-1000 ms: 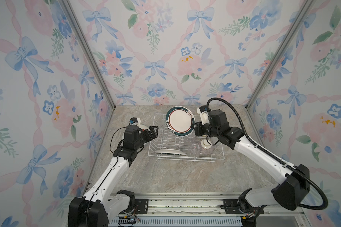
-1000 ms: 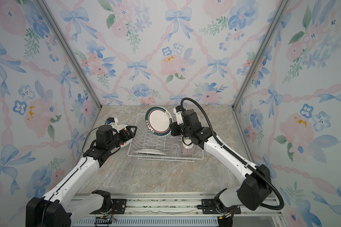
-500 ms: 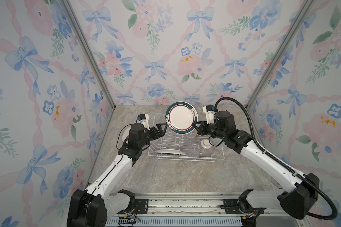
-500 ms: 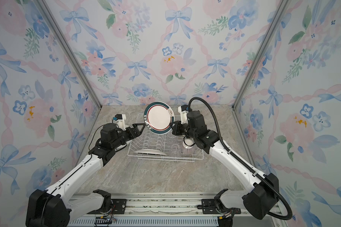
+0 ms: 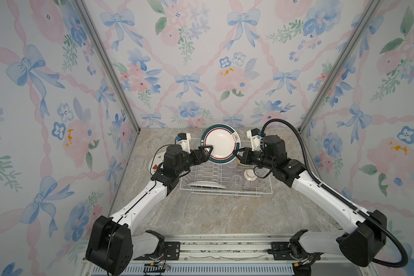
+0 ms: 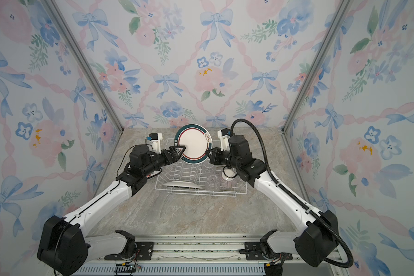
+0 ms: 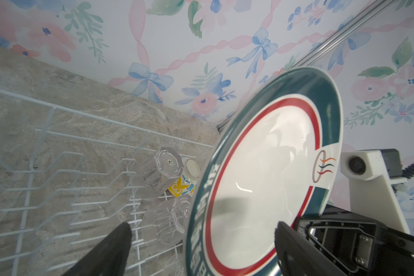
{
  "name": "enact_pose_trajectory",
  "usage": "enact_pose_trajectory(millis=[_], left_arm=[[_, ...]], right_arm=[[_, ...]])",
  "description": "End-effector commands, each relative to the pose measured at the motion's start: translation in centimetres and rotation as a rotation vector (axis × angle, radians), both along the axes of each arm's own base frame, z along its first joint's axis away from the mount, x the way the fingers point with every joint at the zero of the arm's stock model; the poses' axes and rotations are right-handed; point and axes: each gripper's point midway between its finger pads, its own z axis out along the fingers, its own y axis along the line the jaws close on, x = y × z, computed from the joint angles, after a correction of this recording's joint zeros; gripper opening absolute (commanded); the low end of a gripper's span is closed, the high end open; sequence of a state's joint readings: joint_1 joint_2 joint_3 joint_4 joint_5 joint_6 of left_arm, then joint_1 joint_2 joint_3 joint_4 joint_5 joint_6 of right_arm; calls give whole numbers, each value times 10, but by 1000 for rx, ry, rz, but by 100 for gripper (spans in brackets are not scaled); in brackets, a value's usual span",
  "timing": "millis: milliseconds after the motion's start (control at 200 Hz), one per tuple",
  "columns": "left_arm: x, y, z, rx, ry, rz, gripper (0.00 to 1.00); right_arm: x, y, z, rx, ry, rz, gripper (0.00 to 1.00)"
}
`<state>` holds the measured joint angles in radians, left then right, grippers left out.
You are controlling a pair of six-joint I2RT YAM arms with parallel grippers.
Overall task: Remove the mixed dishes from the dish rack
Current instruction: 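Move the left gripper to the raised plate rim and grasp it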
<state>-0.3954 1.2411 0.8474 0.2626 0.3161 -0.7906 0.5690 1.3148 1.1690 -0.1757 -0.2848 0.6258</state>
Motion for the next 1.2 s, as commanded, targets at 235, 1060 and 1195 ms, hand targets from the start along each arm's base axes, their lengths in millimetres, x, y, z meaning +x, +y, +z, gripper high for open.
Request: enact_pose_trajectory(millis=[235,1060,1195], left_arm=[[-4,-6,29,-39,-72,-18,91],[-1,-1,29,-55,-74,22,71],[1,1,26,-54,-67,36,58]], right_arm=[[-4,0,31,112,-52,17,0],[-7,12,27,165,-8,54,0],[-6,14,25,165,5,61,0]])
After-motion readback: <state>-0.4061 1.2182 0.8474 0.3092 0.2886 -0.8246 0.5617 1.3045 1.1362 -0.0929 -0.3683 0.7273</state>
